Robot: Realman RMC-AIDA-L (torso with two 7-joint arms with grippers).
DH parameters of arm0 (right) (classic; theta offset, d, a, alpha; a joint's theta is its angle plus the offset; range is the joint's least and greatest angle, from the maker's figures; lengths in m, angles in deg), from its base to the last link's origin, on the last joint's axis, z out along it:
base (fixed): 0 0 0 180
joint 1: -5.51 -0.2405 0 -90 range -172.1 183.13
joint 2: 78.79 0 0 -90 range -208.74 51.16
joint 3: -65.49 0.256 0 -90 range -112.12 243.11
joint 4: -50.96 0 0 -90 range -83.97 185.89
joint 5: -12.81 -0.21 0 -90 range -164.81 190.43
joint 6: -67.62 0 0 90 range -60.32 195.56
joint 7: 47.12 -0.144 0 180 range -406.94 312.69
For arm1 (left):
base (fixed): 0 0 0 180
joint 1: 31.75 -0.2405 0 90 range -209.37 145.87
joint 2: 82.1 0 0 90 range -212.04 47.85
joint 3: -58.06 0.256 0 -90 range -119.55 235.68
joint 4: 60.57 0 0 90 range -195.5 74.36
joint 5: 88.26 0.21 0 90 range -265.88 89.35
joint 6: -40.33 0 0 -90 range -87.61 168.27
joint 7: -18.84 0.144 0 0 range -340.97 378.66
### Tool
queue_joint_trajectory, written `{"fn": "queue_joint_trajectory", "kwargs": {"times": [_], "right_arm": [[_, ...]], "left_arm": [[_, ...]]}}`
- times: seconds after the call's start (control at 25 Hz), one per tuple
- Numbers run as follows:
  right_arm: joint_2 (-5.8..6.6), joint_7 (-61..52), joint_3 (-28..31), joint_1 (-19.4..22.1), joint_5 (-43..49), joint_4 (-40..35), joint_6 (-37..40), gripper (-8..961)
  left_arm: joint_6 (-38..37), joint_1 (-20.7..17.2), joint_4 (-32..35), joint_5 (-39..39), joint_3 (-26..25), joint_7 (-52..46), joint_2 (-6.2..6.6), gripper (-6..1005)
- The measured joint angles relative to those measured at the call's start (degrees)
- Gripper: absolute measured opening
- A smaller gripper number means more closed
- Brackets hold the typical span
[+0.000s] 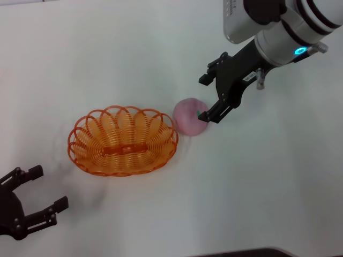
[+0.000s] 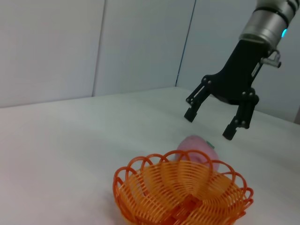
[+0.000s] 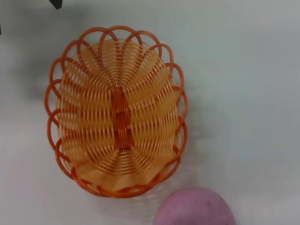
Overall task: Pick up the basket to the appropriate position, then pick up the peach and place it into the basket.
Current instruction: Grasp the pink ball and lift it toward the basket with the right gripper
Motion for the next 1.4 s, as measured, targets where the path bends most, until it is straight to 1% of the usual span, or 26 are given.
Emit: {"fn": "queue_joint_trajectory", "kwargs": {"times": [0.16,0.44,0.76,1.12,1.4], "right_arm": [[0.28,-0.15,-1.4,-0.75,-1.62,3.36,-2.66,950],[0.54,-0.41,-3.84,-2.85,-2.03,10.21,-7.51,928],[0.59,-0.56,-5.45,-3.2,-3.47,11.43,-8.24,903],[0.61,-0.95,-5.92,-3.36,-3.55,12.1,-8.19,875],[0.67,-0.96,-5.79,-2.89,-4.12,11.67,-8.01,555]], "left_arm": [[-0.2,0.02,0.29,0.0,0.0,-0.05,0.02,914],[0.12,0.02,0.31,-0.01,0.03,-0.08,0.05,914],[0.2,-0.05,0.31,-0.01,0.0,-0.08,0.05,913],[0.28,-0.07,0.31,-0.01,0.0,-0.07,0.05,913],[0.28,-0.16,0.31,-0.01,0.0,-0.07,0.05,903]]}}
